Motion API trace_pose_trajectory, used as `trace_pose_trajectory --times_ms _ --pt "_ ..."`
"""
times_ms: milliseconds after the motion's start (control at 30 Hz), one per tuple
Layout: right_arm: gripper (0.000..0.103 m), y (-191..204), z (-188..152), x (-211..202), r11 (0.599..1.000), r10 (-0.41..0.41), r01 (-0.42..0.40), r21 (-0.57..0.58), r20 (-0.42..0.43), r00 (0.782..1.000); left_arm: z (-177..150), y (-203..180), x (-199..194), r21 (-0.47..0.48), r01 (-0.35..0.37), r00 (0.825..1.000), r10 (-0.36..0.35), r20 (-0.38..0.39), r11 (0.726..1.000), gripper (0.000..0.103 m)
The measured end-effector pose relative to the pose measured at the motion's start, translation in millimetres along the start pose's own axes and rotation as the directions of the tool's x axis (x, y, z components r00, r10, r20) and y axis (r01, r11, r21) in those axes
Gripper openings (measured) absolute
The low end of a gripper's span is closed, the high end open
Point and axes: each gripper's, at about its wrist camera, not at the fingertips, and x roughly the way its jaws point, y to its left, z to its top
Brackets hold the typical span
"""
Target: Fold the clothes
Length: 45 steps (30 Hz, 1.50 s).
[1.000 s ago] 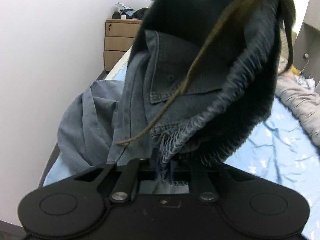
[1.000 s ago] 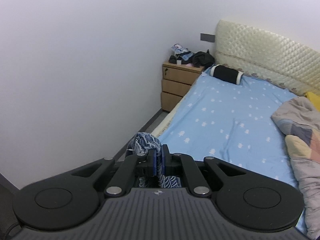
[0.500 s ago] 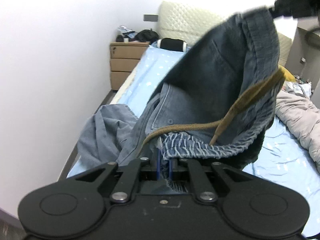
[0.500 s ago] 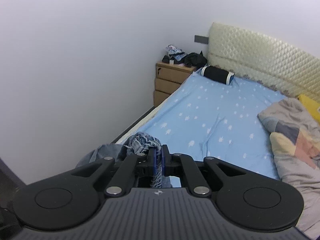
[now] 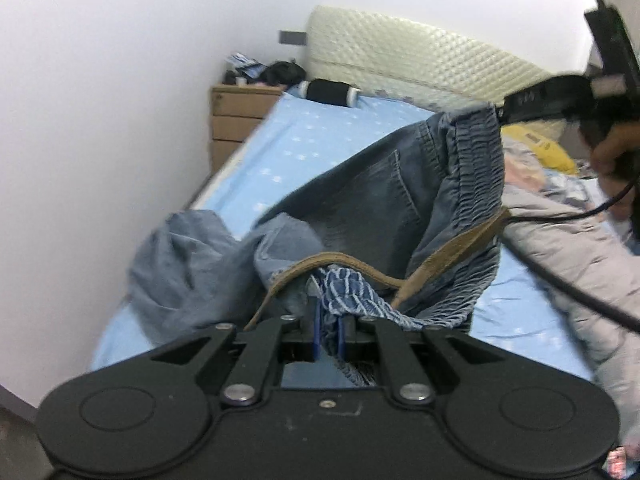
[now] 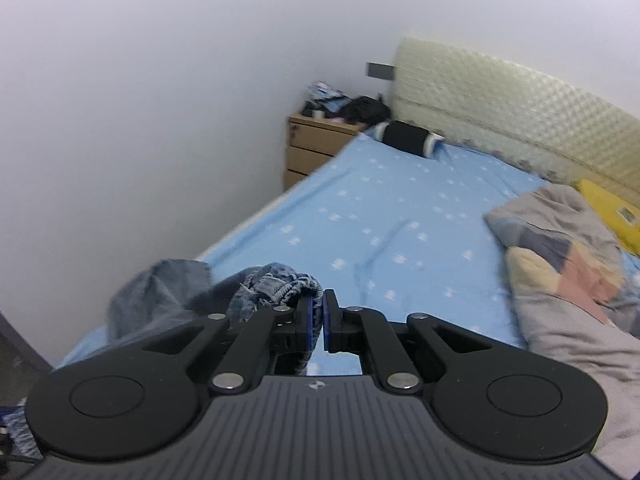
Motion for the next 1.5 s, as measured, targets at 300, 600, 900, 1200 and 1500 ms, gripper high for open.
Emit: trace_pose_trajectory --times_ms 300,600,900,1200,1500 --pt "0.003 -66.3 -33.2 20.5 0.995 -0.086 0.089 0.045 -0.076 0.993 -2.1 -73.2 20.7 0.137 0.14 0.989 -0.133 -0.057 0.981 0.007" --pt "0.003 -168.5 -67.7 50.4 0.998 -0.037 0.044 0.053 -0.124 0.992 -20.6 -197.0 69.4 0.237 0.181 0.979 -0.152 -0.137 0.955 0.007" --pt "0.003 -261.6 -126.1 124.1 1.0 0.003 -0.001 0.008 -0.213 0.977 -48.5 -307.7 167.4 0.271 0.221 0.959 -0.157 -0.237 0.937 0.01" --pt "0.009 -299.5 -186.5 178.7 0.993 0.1 -0.076 0.096 -0.283 0.954 -65.5 -350.7 234.3 0.242 0.217 0.944 -0.141 -0.298 0.945 0.012" --pt "0.024 -322.9 -198.5 133.5 0.993 0.12 -0.109 0.052 -0.304 0.945 -52.8 -357.6 220.8 0.192 0.264 0.932 -0.199 -0.302 0.945 0.027"
